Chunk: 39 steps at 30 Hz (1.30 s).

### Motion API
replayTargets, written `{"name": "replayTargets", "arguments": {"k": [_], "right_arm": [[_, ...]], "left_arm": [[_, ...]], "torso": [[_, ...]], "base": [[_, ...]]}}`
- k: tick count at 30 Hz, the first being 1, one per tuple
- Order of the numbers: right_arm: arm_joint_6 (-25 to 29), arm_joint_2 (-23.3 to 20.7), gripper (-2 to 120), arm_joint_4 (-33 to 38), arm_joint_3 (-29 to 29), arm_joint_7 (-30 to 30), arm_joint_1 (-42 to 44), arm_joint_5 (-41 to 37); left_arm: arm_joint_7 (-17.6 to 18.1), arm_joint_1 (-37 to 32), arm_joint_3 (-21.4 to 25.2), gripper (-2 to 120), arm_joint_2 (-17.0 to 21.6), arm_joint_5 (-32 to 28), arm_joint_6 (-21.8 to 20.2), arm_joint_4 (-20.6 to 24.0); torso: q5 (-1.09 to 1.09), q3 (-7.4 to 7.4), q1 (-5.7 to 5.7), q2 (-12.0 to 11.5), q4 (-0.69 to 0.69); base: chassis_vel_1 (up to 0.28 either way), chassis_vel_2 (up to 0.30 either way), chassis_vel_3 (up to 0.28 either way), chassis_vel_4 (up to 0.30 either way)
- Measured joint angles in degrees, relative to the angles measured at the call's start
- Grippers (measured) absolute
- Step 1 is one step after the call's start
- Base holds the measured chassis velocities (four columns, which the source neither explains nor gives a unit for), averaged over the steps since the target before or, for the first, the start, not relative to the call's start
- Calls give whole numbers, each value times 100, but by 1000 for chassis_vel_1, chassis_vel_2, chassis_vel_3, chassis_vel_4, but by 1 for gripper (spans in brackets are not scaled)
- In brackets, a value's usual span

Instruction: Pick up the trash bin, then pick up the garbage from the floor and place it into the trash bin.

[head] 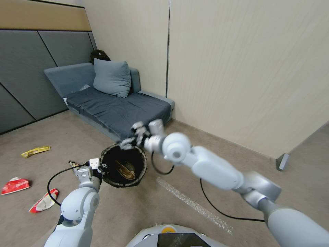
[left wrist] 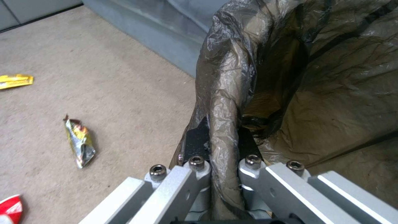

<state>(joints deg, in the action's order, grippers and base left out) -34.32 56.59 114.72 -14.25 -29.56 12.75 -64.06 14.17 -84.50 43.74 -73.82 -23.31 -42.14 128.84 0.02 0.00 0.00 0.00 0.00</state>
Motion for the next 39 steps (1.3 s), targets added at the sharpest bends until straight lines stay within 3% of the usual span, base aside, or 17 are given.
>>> {"name": "replayTargets", "arguments": {"k": [1, 3, 5, 7, 8, 9, 10, 12, 14, 16, 17, 18, 20, 21, 23, 32, 39], "right_arm": [[0, 0, 100, 0, 0, 0, 0, 0], [177, -332, 100, -54, 607, 183, 364, 864], [210, -397, 100, -70, 769, 222, 481, 1045], [434, -645, 100, -122, 1717, 548, 1306, 2111], [434, -645, 100, -122, 1717, 548, 1306, 2111], [678, -723, 100, -135, 2646, 801, 2127, 2883], [796, -716, 100, -129, 3085, 911, 2539, 3140], [882, -691, 100, -118, 3403, 993, 2847, 3292], [1640, -345, 100, -17, 4824, 1308, 4467, 4077], [2217, 41, 100, 38, 5478, 1492, 5323, 4655], [2217, 41, 100, 38, 5478, 1492, 5323, 4655], [2468, 422, 100, 120, 5827, 1612, 5878, 4843], [2827, 1017, 100, 241, 6138, 1769, 6513, 5042], [2827, 1017, 100, 241, 6138, 1769, 6513, 5042], [3179, 1450, 100, 303, 6283, 1884, 6913, 5357], [3724, 2037, 100, 306, 6303, 2038, 7337, 5808], [3856, 2159, 100, 94, 6185, 2057, 7368, 5913]], "left_arm": [[0, 0, 0, 0, 0, 0, 0, 0], [-17, -4, -1, 0, 7, -19, 0, 0], [-17, -5, -2, 0, 7, -19, 0, 0], [-15, 1, -41, 0, -19, -21, 0, -2], [-15, 1, -41, 0, -19, -21, 0, -2], [-15, 5, -78, 0, -36, -31, 0, -3], [-14, 6, -82, 0, -40, -32, 0, 2], [-11, 6, -82, 0, -40, -32, 0, 8], [21, 23, -66, 0, -42, -64, 0, 68], [24, 21, -72, 0, -45, -75, 1, 86], [24, 21, -72, 0, -45, -75, 1, 86], [24, 14, -73, 0, -45, -85, 1, 92], [32, 2, -66, 0, -23, -106, 1, 102], [32, 2, -66, 0, -23, -106, 1, 102], [51, -34, -35, 0, -10, -129, 1, 147], [80, -192, -75, 0, -166, -108, 3, 306], [73, -217, -72, 0, -185, -58, 4, 317]], "torso": [[0, 0, 0, 0, 0], [0, 0, 0, 0, 2], [0, 0, 0, 0, 1], [4, 0, 0, 0, -2], [4, 0, 0, 0, -2], [1, 0, 0, 0, -3], [2, 0, 0, 0, -5], [3, 0, 0, 0, -4], [5, -1, 0, 0, -1], [-3, -1, 0, 0, 0], [-3, -1, 0, 0, 0], [2, -1, 0, 0, -2], [0, -1, 0, 0, -2], [0, -1, 0, 0, -2], [-4, -1, -1, 0, 1], [-3, -1, 0, 0, 1], [-3, 0, -1, 0, 1]], "base": [[0, 0, 0, 0], [0, 0, 0, 0], [0, 0, 0, 0], [0, 0, 0, 0], [0, 0, 0, 0], [0, 0, 0, 0], [0, 0, 0, 0], [0, 0, 0, 0], [0, 0, 0, 0], [0, 0, 0, 0], [0, 0, 0, 0], [0, 0, 0, 0], [0, 0, 0, 0], [0, 0, 0, 0], [0, 0, 0, 0], [0, 0, 0, 0], [0, 0, 0, 0]]}}
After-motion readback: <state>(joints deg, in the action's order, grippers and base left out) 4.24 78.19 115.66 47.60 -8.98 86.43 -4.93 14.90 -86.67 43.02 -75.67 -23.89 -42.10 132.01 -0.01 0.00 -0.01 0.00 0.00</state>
